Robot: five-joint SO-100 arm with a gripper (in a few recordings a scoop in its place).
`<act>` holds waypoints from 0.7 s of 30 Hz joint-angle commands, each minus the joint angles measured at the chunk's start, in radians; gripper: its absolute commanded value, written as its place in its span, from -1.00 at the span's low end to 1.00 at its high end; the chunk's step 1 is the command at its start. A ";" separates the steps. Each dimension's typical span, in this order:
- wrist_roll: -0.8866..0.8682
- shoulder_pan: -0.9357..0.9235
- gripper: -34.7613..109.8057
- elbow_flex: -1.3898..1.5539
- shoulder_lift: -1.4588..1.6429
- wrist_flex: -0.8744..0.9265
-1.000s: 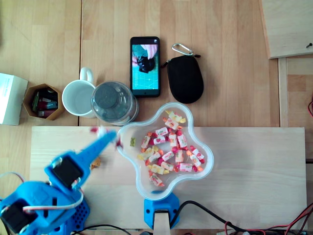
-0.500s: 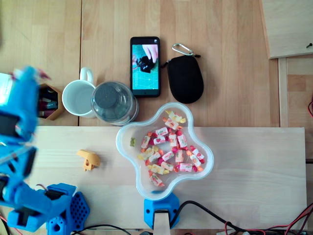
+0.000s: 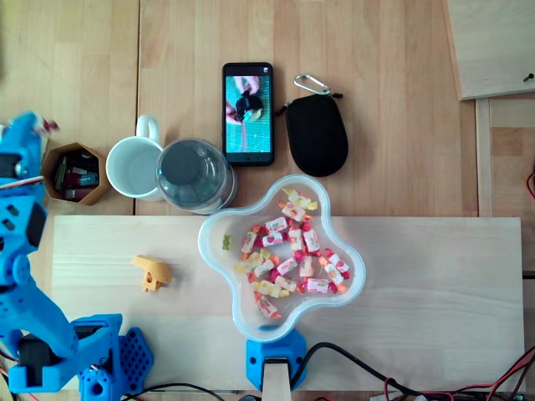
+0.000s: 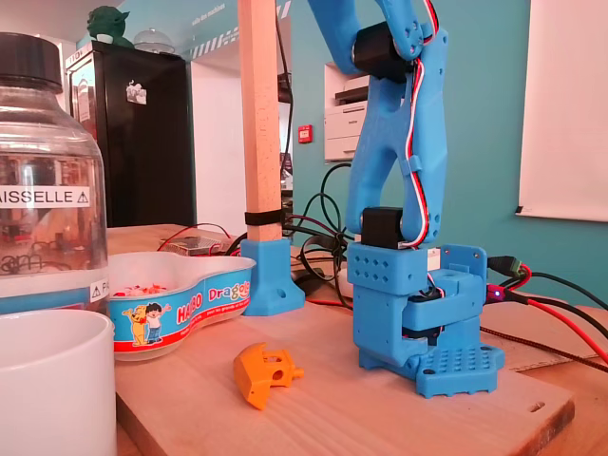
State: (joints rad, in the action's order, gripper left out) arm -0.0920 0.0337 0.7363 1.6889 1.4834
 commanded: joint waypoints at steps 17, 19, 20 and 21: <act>0.005 0.023 -0.55 0.425 0.138 0.133; 0.005 0.023 -0.55 0.497 0.199 0.109; 0.005 0.018 -0.55 0.534 0.227 0.087; 0.006 0.012 -0.55 0.574 0.253 0.063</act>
State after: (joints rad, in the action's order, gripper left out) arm -0.0905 0.0460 1.2410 1.8423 1.5984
